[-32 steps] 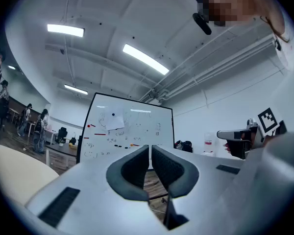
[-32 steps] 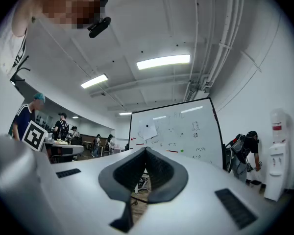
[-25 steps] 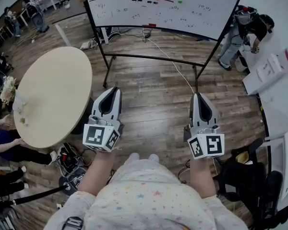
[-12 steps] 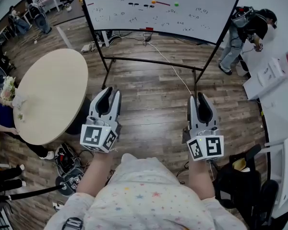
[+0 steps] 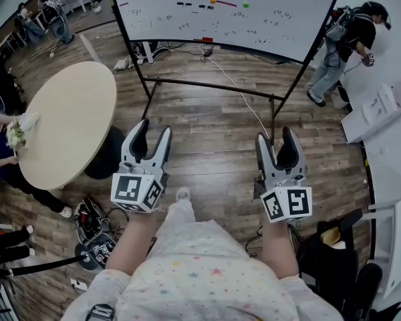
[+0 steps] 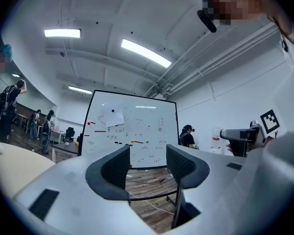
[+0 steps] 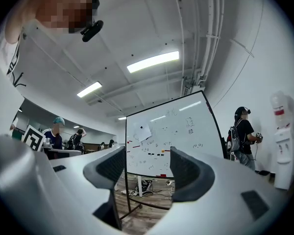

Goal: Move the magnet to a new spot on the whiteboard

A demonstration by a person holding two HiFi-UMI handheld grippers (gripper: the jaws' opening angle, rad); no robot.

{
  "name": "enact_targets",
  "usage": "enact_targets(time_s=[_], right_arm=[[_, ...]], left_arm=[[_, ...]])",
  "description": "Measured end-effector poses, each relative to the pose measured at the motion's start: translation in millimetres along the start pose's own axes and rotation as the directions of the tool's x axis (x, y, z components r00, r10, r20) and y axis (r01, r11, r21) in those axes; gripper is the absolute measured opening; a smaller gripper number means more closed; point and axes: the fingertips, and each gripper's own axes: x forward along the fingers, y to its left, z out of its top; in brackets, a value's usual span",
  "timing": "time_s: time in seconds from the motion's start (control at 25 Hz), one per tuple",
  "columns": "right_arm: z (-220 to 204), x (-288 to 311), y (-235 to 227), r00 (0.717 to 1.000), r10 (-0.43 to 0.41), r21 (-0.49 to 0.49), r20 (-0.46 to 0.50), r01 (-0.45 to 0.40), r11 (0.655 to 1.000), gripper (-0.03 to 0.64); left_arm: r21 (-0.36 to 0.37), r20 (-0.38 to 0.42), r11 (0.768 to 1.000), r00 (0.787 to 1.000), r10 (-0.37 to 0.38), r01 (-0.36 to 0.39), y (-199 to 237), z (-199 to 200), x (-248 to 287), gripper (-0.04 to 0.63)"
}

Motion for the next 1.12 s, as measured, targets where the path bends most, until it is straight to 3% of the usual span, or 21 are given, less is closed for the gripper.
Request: enact_targets(time_s=[0.32, 0.84, 1.12], right_arm=[[-18, 51, -11, 1.0, -0.012, -0.023, -0.021, 0.012, 1.0, 0.272], [-41, 216, -18, 0.998, -0.064, -0.032, -0.01, 0.064, 0.997, 0.273], [-62, 266, -27, 0.994, -0.099, -0.025, -0.037, 0.099, 0.995, 0.276]], left_arm=[[-0.025, 0.008, 0.999, 1.0, -0.027, 0.027, 30, -17, 56, 0.212], [-0.006, 0.018, 0.995, 0.994, -0.104, 0.104, 138, -15, 196, 0.212], [-0.009, -0.002, 0.992, 0.993, -0.122, 0.122, 175, -29, 245, 0.212]])
